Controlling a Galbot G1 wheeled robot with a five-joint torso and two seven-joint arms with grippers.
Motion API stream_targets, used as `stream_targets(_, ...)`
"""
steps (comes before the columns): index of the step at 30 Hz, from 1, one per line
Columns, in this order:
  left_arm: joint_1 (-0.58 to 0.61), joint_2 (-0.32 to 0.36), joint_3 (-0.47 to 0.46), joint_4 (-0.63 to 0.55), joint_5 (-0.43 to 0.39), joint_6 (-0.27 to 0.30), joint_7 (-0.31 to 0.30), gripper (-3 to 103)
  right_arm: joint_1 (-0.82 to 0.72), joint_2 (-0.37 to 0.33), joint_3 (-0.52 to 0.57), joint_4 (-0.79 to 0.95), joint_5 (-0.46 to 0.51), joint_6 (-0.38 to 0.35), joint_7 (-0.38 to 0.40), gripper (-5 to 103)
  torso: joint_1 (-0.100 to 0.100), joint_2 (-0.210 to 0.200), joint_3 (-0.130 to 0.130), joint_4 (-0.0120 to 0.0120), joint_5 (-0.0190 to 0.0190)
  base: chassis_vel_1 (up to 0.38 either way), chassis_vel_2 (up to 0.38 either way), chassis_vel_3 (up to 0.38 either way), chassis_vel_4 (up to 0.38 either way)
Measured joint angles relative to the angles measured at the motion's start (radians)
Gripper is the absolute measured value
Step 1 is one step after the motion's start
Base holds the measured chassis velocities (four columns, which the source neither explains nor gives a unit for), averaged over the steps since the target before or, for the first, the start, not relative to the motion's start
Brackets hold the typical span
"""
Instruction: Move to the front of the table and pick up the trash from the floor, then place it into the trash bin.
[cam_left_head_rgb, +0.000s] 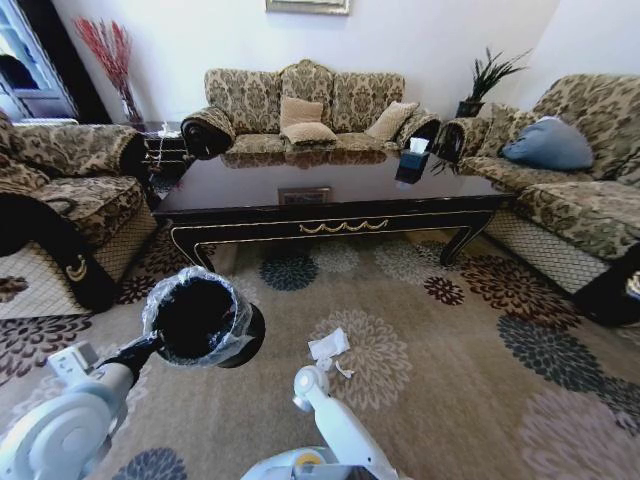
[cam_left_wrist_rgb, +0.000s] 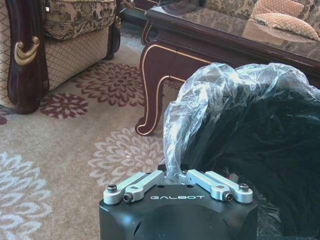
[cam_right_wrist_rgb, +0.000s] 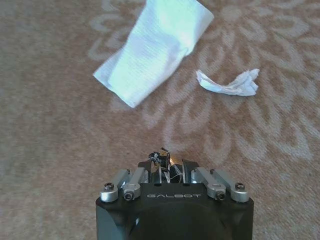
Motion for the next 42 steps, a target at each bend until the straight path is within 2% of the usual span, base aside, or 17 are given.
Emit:
stream_targets(4,0.0,-0.001,0.004,0.0,0.004,0.0,0.0,2,-0.007,-0.023,-0.018,0.039,0.003,0.0,0.0,31,0.0,0.0,0.0,-0.0001,0.0002,0.0,0.0,0.0,0.0)
stream_targets(9,-0.001,-0.001,0.019,0.007,0.016,0.0,0.0,2,-0.024,-0.084,-0.058,0.142,0.019,-0.001,0.011,31,0.0,0.0,0.0,-0.0001,0.0003,0.0,0.0,0.0,0.0)
stream_targets(11,-0.002,-0.001,0.034,0.016,0.026,0.0,-0.001,2,-0.029,-0.137,-0.083,0.243,0.044,-0.004,0.025,31,0.0,0.0,0.0,-0.0001,0.0002,0.0,0.0,0.0,0.0)
stream_targets(13,-0.002,-0.001,0.039,0.019,0.029,0.0,-0.001,2,-0.029,-0.152,-0.088,0.274,0.054,-0.005,0.027,31,0.0,0.0,0.0,-0.0002,0.0003,0.0,0.0,0.0,0.0)
stream_targets(16,-0.002,-0.003,0.082,0.041,0.05,0.0,-0.001,2,-0.002,-0.246,-0.114,0.441,0.086,-0.004,0.005,31,0.0,0.0,0.0,-0.0002,0.0002,0.0,0.0,0.0,0.0)
stream_targets(17,-0.002,-0.003,0.082,0.041,0.05,0.0,-0.001,2,-0.002,-0.246,-0.114,0.441,0.086,-0.004,0.005,31,0.0,0.0,0.0,-0.0002,0.0002,0.0,0.0,0.0,0.0)
stream_targets(19,-0.006,-0.005,0.105,0.055,0.057,0.0,-0.001,2,0.035,-0.307,-0.129,0.502,0.033,0.022,-0.06,31,0.0,0.0,0.0,-0.0001,0.0003,0.0,0.0,0.0,0.0)
stream_targets(20,-0.006,-0.005,0.105,0.055,0.057,0.0,-0.001,2,0.035,-0.307,-0.129,0.502,0.033,0.022,-0.06,31,0.0,0.0,0.0,-0.0001,0.0003,0.0,0.0,0.0,0.0)
stream_targets(22,-0.011,-0.006,0.127,0.062,0.056,0.0,-0.001,2,0.097,-0.384,-0.145,0.539,-0.045,0.085,-0.164,31,0.0,0.0,0.0,-0.0001,0.0003,0.0,0.0,0.0,0.0)
stream_targets(24,-0.011,-0.006,0.138,0.063,0.055,0.0,-0.001,2,0.157,-0.449,-0.158,0.564,-0.077,0.136,-0.247,31,0.0,0.0,0.0,-0.0003,0.0003,0.0,0.0,0.0,0.0)
stream_targets(25,-0.011,-0.006,0.138,0.063,0.055,0.0,-0.001,2,0.157,-0.449,-0.158,0.564,-0.077,0.136,-0.247,31,0.0,0.0,0.0,-0.0003,0.0003,0.0,0.0,0.0,0.0)
stream_targets(27,-0.012,-0.002,0.146,0.066,0.054,0.0,-0.001,2,0.262,-0.52,-0.186,0.598,-0.097,0.205,-0.362,31,0.0,0.0,0.0,-0.0003,0.0003,0.0,0.0,0.0,0.0)
stream_targets(29,-0.012,-0.001,0.146,0.068,0.053,0.0,-0.001,2,0.288,-0.531,-0.195,0.604,-0.098,0.219,-0.382,31,0.0,0.0,0.0,-0.0003,0.0003,0.0,0.0,0.0,0.0)
stream_targets(33,-0.023,0.005,0.144,0.073,0.043,0.0,-0.002,2,0.452,-0.551,-0.29,0.653,-0.07,0.307,-0.48,31,0.0,0.0,0.0,0.0001,0.0002,0.0,0.0,0.0,0.0)
stream_targets(37,-0.027,0.003,0.144,0.074,0.039,0.0,-0.003,2,0.531,-0.544,-0.373,0.704,-0.049,0.321,-0.513,31,0.0,0.0,0.0,0.0,0.0,0.0,0.0,0.0,0.0)
stream_targets(42,-0.034,0.001,0.142,0.076,0.035,0.0,-0.003,2,0.614,-0.493,-0.51,0.748,-0.053,0.317,-0.52,31,0.0,0.0,0.0,-0.0002,0.0,0.0,0.0,0.0,0.0)
